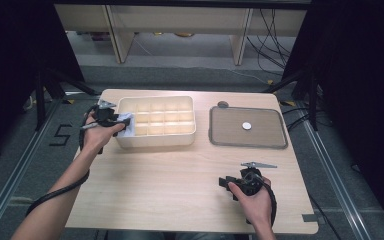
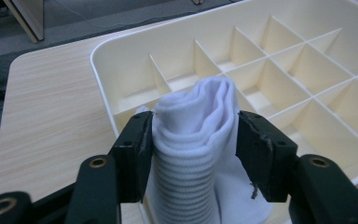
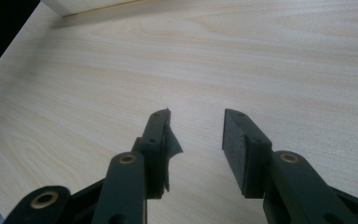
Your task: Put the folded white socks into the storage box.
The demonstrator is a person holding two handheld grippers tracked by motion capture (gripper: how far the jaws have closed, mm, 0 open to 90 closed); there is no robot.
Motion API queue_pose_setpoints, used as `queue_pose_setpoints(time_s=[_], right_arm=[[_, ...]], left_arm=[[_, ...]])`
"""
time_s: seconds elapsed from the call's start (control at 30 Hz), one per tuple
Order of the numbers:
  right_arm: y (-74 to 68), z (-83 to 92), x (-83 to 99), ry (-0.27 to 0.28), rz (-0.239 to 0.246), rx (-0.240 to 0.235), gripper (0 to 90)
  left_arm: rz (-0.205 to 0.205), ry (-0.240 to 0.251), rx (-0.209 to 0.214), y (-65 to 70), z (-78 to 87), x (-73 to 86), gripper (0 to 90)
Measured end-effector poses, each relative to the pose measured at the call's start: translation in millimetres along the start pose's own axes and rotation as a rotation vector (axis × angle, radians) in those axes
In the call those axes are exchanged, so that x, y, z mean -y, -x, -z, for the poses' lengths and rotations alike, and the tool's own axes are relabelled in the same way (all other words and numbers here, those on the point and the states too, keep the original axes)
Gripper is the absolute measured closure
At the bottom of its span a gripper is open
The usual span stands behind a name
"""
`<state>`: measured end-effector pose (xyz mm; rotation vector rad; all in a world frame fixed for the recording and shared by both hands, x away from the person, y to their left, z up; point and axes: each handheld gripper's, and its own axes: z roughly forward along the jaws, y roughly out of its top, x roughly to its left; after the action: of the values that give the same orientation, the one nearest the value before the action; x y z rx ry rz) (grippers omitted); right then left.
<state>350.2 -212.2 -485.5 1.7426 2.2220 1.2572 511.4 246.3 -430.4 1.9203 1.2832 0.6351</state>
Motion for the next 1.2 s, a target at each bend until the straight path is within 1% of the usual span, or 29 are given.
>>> queue_pose_setpoints(time_s=[0.03, 0.07, 0.1, 0.13, 0.17, 0.2, 0.3, 0.33, 0.37, 0.4, 0.43, 0.5, 0.53, 0.6, 0.67, 0.73, 0.77, 0.8, 0.83, 0.87, 0.9, 0.97, 1.0, 1.03, 1.07, 1.1, 1.13, 1.17, 1.2], right_arm=[[0.9, -1.5, 0.2, 0.009, 0.008, -0.003, 62.2], [0.9, -0.6, 0.1, 0.005, 0.003, -0.011, 62.2], [0.9, 0.2, 0.1, 0.000, -0.002, -0.020, 62.2], [0.9, 0.3, 0.0, 0.000, -0.002, -0.019, 62.1], [0.9, 0.5, 0.0, -0.001, -0.001, -0.017, 62.0], [0.9, 0.6, 0.0, -0.001, -0.002, -0.015, 62.0], [1.4, 0.3, 0.4, -0.001, -0.004, -0.022, 61.8], [1.6, 0.5, 0.3, -0.006, -0.005, -0.024, 61.8], [1.6, 0.4, 0.4, -0.005, -0.005, -0.022, 61.7], [1.6, -0.2, 0.7, 0.002, -0.008, -0.028, 61.8], [1.7, 0.0, 0.7, 0.000, -0.006, -0.025, 61.8], [1.2, 0.8, 0.4, -0.012, -0.003, -0.007, 61.8], [1.5, 0.0, 0.8, -0.003, -0.004, -0.020, 61.8], [0.9, 0.3, 0.6, -0.013, -0.004, -0.001, 61.7], [1.3, -1.0, 1.0, -0.004, -0.006, -0.016, 61.7], [0.6, -1.0, 1.1, -0.012, -0.017, -0.011, 61.7], [0.5, -1.1, 1.1, -0.013, -0.016, -0.011, 61.7], [0.1, -1.3, 1.2, -0.014, -0.022, -0.012, 61.7], [0.0, -1.4, 1.2, -0.014, -0.020, -0.011, 61.7], [0.6, -1.6, 1.3, -0.005, -0.004, -0.024, 61.7], [0.6, -1.6, 1.4, -0.005, -0.004, -0.023, 61.7], [0.5, -1.5, 1.5, -0.006, -0.004, -0.023, 61.7], [0.6, -1.4, 1.7, -0.006, -0.003, -0.026, 61.7], [0.5, -1.8, 1.8, -0.005, -0.004, -0.022, 61.7], [0.7, -3.0, 2.0, -0.003, 0.000, -0.010, 61.7], [0.4, -1.3, 1.4, -0.021, 0.000, -0.011, 61.7], [0.5, -1.8, 1.7, -0.016, -0.002, -0.020, 61.7], [0.2, -1.7, 1.7, -0.017, -0.003, -0.020, 61.7], [-0.1, -1.1, 1.5, -0.026, 0.000, -0.012, 61.7]], left_arm=[[0.002, 0.002, 0.002, -0.1, -0.2, -1.7, 44.4], [0.017, 0.012, 0.002, 0.6, -1.3, -3.8, 44.0], [0.007, -0.007, 0.004, -1.0, -1.1, -6.2, 43.2], [0.015, -0.013, 0.003, -1.6, -2.2, -8.3, 42.5], [0.033, -0.013, 0.003, -1.2, -4.5, -10.2, 41.8], [0.017, -0.041, 0.007, -3.4, -4.9, -12.1, 40.8], [0.038, -0.067, 0.008, -5.0, -9.4, -16.1, 39.9], [0.047, -0.087, 0.009, -5.7, -10.1, -17.5, 40.2], [0.059, -0.087, 0.013, -5.7, -11.8, -17.9, 41.3], [0.061, -0.105, 0.015, -6.0, -12.2, -19.0, 42.7], [0.066, -0.100, 0.017, -5.8, -13.3, -19.1, 44.4], [0.088, -0.103, 0.027, -6.5, -14.5, -20.3, 49.8], [0.099, -0.112, 0.029, -7.1, -15.0, -20.7, 54.0], [0.105, -0.129, 0.026, -8.0, -14.8, -21.4, 60.7], [0.098, -0.146, 0.029, -8.6, -14.2, -21.8, 65.4], [0.088, -0.143, 0.033, -8.2, -14.5, -21.3, 68.2], [0.080, -0.164, 0.032, -8.1, -13.0, -22.1, 69.1], [0.074, -0.168, 0.033, -8.1, -12.3, -22.3, 70.1], [0.069, -0.147, 0.030, -6.4, -12.5, -21.2, 71.0], [0.053, -0.149, 0.031, -5.1, -11.5, -20.9, 71.8], [0.041, -0.156, 0.030, -4.3, -10.3, -20.8, 72.4], [0.026, -0.148, 0.029, -0.9, -8.8, -19.7, 73.2], [-0.010, -0.166, 0.029, -1.0, -6.8, -19.5, 73.5], [-0.003, -0.158, 0.025, 1.5, -6.8, -18.8, 73.7], [-0.010, -0.158, 0.025, 2.2, -6.4, -18.5, 73.8], [-0.033, -0.174, 0.022, 2.1, -5.2, -18.6, 74.0], [-0.048, -0.184, 0.020, 2.6, -4.3, -18.6, 74.1], [-0.063, -0.180, 0.018, 3.4, -4.7, -17.7, 74.2], [-0.067, -0.180, 0.017, 3.6, -4.7, -17.5, 74.3]])
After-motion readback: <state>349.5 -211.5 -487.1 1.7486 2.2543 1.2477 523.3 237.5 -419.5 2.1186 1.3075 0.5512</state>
